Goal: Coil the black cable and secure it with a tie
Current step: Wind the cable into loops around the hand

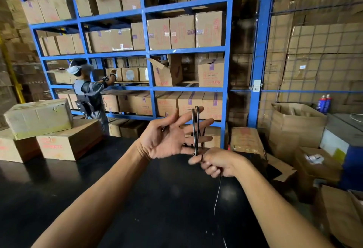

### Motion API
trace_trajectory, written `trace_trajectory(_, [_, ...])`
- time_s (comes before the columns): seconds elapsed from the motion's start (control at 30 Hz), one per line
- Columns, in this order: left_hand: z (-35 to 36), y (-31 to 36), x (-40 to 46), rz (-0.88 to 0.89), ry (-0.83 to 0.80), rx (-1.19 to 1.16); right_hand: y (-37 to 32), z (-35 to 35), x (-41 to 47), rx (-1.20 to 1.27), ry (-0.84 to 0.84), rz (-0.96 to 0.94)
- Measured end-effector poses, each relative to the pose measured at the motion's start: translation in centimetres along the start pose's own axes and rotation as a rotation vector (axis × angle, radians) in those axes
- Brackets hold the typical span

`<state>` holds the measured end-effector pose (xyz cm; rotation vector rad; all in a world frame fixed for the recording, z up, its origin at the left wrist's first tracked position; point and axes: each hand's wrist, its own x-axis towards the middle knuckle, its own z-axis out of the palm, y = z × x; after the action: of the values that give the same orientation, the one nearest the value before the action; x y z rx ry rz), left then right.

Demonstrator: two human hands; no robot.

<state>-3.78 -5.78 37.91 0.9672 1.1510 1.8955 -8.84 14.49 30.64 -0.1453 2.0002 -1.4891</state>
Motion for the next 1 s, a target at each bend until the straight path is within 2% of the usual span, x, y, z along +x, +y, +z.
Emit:
trace_trajectory(0.07, [-0.6, 0.0, 0.1, 0.024, 0.013, -0.019, 0.2, 0.9, -0.7, -0.079, -0.064, 0.002])
trace_trajectory(0.1, [-0.9, 0.0, 0.2, 0.033, 0.022, -0.025, 0.3, 1.4, -1.0, -0.078, -0.068, -0.071])
trace_trajectory(0.23, [-2.4, -0.1, 0.6, 0.108, 0.097, -0.027, 1.3, 2.7, -1.3, -0.017, 0.242, -0.629])
trace_trajectory(0.33, [-3.4, 0.4, 0.9, 0.173, 0.177, -0.037, 2.0, 3.6, -1.7, -0.049, 0.388, -0.809])
trace_trajectory(0.5, [-4.5, 0.9, 1.9, 0.207, 0.279, -0.052, 3.3, 5.8, -2.6, 0.041, 0.514, -0.962])
trace_trajectory(0.6, [-4.6, 1.2, 2.4, 0.208, 0.316, -0.044, 3.5, 6.6, -2.8, -0.005, 0.549, -1.034])
trace_trajectory(0.83, [-6.4, 1.9, 2.2, 0.233, 0.449, -0.016, 2.8, 6.6, -2.7, -0.103, 0.686, -0.946])
trace_trajectory(1.0, [-8.0, 2.8, 0.8, 0.268, 0.568, -0.042, 3.2, 5.7, -3.7, -0.138, 0.59, -0.953])
